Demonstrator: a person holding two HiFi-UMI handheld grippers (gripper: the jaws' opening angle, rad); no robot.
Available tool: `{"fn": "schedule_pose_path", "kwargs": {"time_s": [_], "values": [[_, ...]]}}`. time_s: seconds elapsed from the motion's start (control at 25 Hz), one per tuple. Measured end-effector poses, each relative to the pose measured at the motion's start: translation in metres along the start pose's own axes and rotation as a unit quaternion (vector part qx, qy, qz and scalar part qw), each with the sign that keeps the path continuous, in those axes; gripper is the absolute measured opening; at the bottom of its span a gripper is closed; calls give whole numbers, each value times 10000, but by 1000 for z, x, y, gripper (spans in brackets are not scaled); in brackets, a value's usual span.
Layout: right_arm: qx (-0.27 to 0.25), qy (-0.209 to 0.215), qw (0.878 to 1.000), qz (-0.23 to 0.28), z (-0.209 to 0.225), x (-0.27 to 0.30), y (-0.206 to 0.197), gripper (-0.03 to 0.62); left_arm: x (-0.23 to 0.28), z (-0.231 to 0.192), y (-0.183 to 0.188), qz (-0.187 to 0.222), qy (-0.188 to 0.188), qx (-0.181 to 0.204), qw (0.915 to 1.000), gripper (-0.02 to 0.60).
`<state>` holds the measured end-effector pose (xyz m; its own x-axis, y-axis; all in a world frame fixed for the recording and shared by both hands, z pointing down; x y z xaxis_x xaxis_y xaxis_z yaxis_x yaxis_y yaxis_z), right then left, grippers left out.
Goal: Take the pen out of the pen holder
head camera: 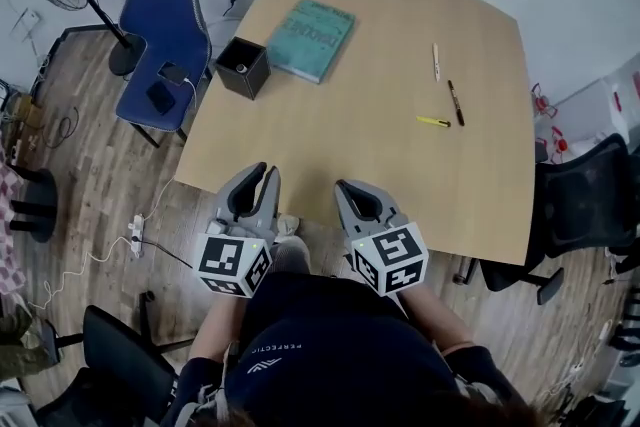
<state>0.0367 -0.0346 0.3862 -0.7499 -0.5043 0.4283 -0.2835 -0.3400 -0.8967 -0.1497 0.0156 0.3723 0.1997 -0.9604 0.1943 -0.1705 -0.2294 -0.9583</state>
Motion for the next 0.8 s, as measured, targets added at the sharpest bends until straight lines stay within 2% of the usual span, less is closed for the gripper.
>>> {"fn": "schedule_pose_path", "kwargs": {"time_s": [0.04, 0.08, 0.52, 0.8], "values": [[7, -13, 10000, -14, 1, 8, 3, 2, 6, -8, 2, -26, -19, -6, 10000, 97], [14, -22, 10000, -31, 1, 16, 6, 2, 11, -15, 3, -53, -31, -1, 10000, 107], [79, -121, 9996, -240, 11, 77, 32, 2, 61, -75, 32, -184, 106, 462, 9987, 153], [148, -212, 9990, -376, 20, 114, 45, 2, 93, -116, 40, -354, 169, 523, 9979, 156]]}}
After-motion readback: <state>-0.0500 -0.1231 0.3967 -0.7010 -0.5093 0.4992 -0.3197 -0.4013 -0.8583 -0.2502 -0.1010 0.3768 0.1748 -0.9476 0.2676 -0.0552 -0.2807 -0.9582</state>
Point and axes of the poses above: the fingertips, and each gripper's own axes: x forward along the fingers, z to its right, y out of its top, the point moved 8 cm from there along -x, backward along the fingers, and after that the axes turned 2 degrees about -x, right-handed, at the moved point
